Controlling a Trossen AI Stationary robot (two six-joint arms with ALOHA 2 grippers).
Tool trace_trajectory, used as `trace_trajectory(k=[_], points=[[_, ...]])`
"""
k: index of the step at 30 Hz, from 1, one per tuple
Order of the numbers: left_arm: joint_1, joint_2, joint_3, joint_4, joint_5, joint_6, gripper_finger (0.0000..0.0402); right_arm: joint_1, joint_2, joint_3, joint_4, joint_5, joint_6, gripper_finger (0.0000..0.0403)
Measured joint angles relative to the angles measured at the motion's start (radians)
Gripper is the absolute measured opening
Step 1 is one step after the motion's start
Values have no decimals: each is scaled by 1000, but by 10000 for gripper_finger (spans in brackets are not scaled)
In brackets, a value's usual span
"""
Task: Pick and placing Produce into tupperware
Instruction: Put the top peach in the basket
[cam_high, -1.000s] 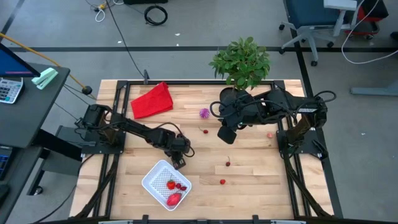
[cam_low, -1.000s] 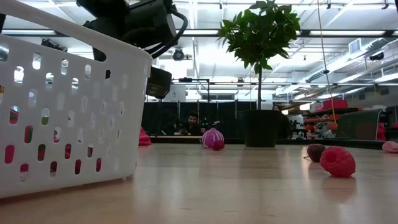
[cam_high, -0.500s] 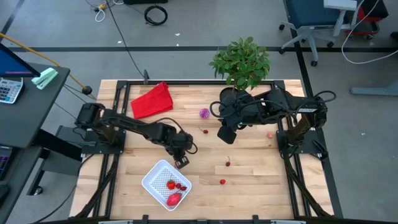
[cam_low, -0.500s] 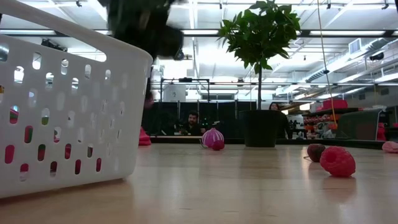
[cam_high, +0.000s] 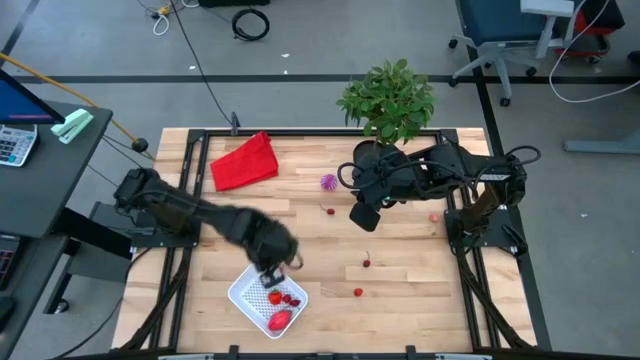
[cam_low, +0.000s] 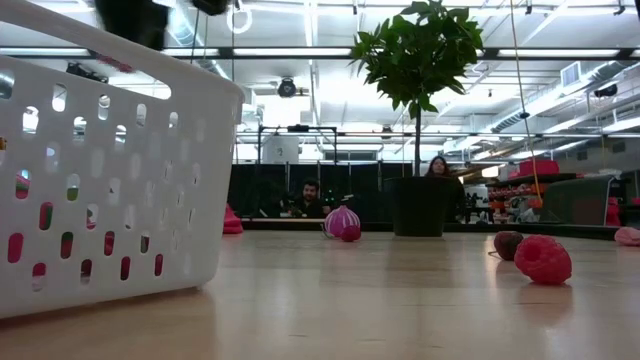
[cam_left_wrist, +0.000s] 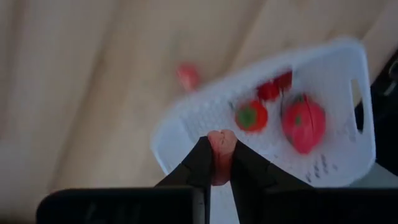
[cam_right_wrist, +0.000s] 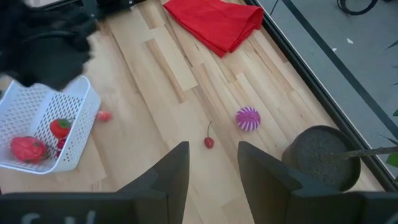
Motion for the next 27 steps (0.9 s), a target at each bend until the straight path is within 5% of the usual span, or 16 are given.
trace_trajectory(k=[6,15,27], points=[[-125,10,-98,105,0,-208,46,0,0,0,0,0,1,145],[-206,10,-330,472,-1,-398,61,0,0,0,1,0,2,145],[-207,10,-369,578,48,-348,147,0,0,0,6,0,2,145]])
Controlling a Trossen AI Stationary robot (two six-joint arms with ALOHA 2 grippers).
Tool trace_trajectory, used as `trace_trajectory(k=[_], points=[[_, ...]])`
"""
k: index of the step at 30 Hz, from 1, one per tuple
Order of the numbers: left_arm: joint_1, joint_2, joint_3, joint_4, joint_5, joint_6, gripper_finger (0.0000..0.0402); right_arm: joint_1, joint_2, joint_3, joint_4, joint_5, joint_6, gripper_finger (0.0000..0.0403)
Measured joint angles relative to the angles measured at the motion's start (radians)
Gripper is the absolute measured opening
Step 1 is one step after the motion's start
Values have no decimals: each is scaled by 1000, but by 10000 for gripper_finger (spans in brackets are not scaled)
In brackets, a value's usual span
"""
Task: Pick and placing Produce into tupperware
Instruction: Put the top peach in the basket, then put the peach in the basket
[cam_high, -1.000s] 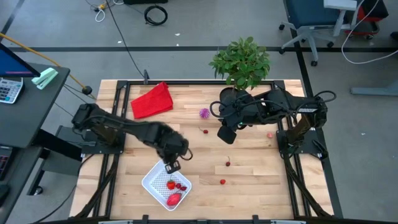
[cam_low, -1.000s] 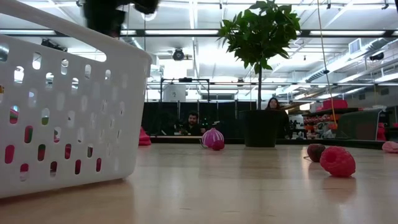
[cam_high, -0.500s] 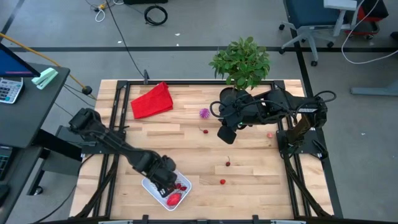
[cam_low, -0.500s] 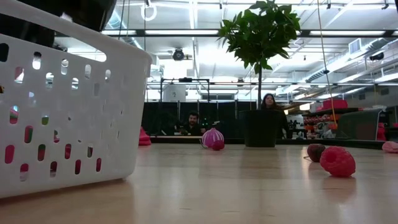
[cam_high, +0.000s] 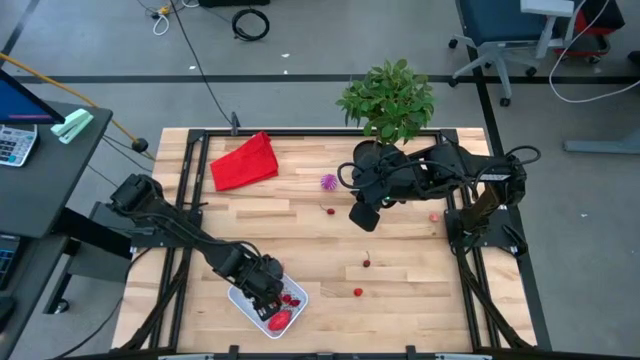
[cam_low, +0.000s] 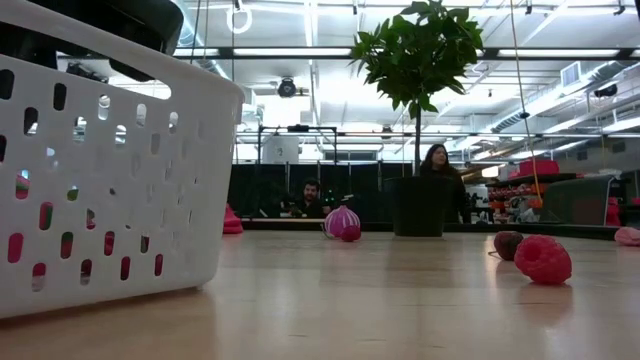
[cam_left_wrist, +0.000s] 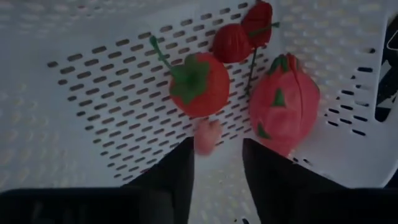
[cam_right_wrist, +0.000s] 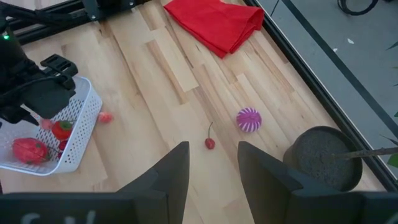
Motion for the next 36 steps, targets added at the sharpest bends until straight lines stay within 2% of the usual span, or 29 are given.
trace_trajectory(k=[4,8,12,19,27,36], points=[[5,-5,0,-2,2,0,173,0,0,0,1,0,0,145],[25,-27,1,-2,40,21,179,0,0,0,13,0,-1,145],[69,-70,1,6,104,77,167,0,0,0,24,0,-3,145],[173,-190,3,9,106,169,141,0,0,0,26,0,-3,145],[307,-226,3,-4,93,354,144,0,0,0,65,2,-4,145],[487,-215,3,-89,142,611,189,0,0,0,69,77,-6,145]])
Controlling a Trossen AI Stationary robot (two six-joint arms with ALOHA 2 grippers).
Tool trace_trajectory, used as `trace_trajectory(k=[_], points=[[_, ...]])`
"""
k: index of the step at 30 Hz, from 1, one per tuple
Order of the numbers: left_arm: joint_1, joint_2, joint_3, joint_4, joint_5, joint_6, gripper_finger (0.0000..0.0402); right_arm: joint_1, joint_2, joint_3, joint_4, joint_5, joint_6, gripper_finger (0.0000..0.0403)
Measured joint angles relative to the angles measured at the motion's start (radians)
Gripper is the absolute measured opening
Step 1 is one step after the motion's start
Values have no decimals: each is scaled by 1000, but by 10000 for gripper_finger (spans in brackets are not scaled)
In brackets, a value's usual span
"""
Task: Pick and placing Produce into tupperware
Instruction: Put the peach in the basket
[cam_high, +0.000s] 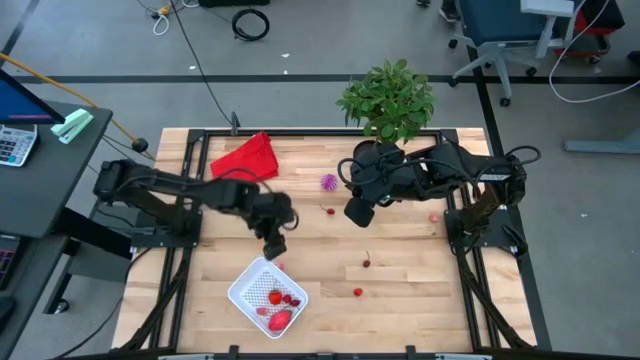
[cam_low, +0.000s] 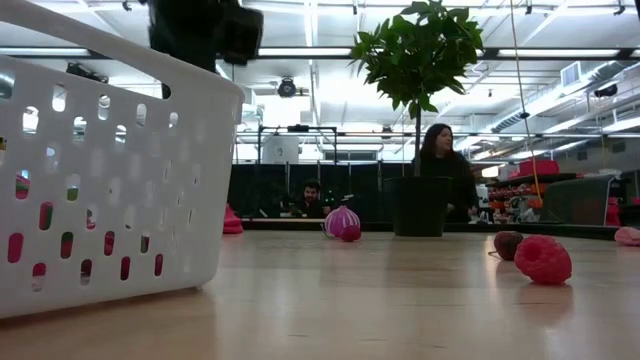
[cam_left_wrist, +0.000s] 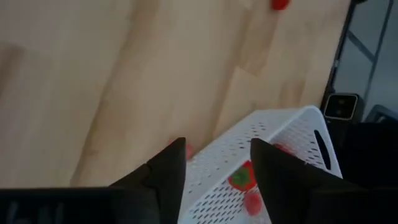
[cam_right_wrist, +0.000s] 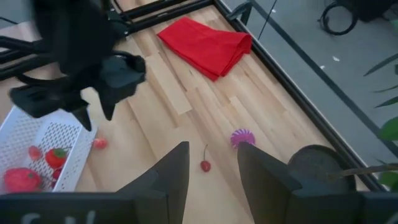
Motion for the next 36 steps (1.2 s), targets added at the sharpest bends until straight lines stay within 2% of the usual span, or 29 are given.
trace_trajectory(k=[5,12,17,25,31,36], points=[[93,57,0,-53,166,-14,207,0,0,0,0,8,0,145],[99,183,-2,-58,253,32,191,0,0,0,10,32,0,145],[51,243,-1,-42,254,100,185,0,0,0,12,36,0,145],[-3,364,-1,13,242,107,203,-6,0,0,14,36,-9,145],[-40,413,-1,35,239,96,197,-20,0,0,13,36,-25,145],[-54,417,0,45,176,91,182,-27,0,0,9,36,-31,145]])
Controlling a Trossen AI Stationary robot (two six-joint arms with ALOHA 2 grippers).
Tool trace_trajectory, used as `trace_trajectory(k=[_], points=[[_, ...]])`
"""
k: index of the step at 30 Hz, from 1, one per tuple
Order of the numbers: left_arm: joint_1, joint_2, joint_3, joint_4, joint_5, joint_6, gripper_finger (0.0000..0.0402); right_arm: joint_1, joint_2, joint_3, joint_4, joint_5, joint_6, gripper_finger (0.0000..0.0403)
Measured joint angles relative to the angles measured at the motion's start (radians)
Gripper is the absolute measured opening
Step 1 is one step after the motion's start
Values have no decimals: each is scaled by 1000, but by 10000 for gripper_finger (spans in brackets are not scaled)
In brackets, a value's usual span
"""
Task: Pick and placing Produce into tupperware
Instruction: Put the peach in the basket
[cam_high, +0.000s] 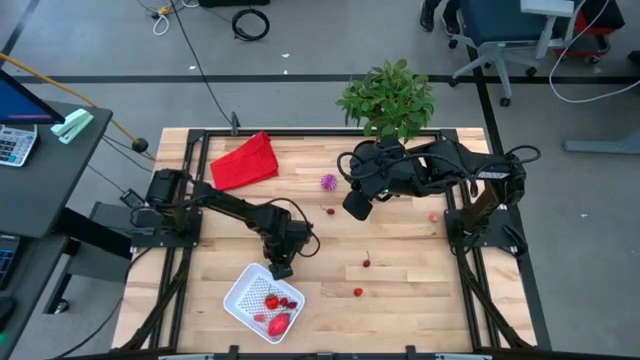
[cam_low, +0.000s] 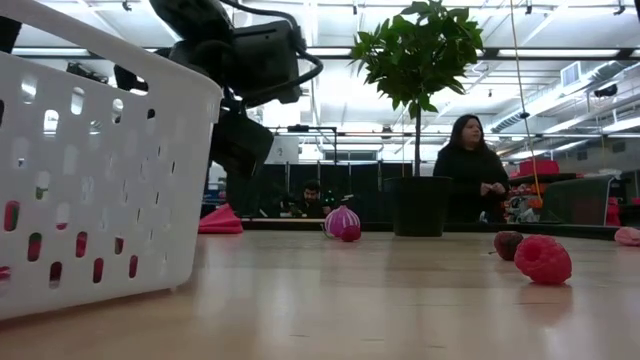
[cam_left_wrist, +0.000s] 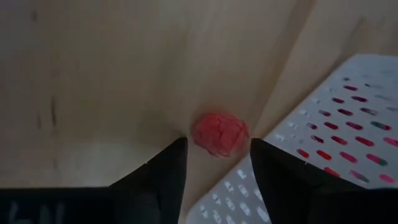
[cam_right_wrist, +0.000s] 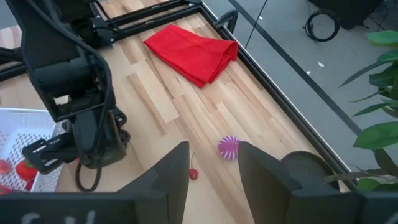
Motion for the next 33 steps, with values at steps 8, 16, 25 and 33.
trace_trajectory(k=[8,16,25,33], points=[[20,-1,0,18,-41,-21,99,-4,0,0,-3,-1,-15,145],[28,1,94,-22,-55,-14,21,-4,0,0,-4,-1,-21,145],[23,1,397,-310,-51,69,21,-4,0,0,-64,-5,-22,145],[-75,-1,608,-605,-97,34,23,-3,0,0,-97,-5,12,145]])
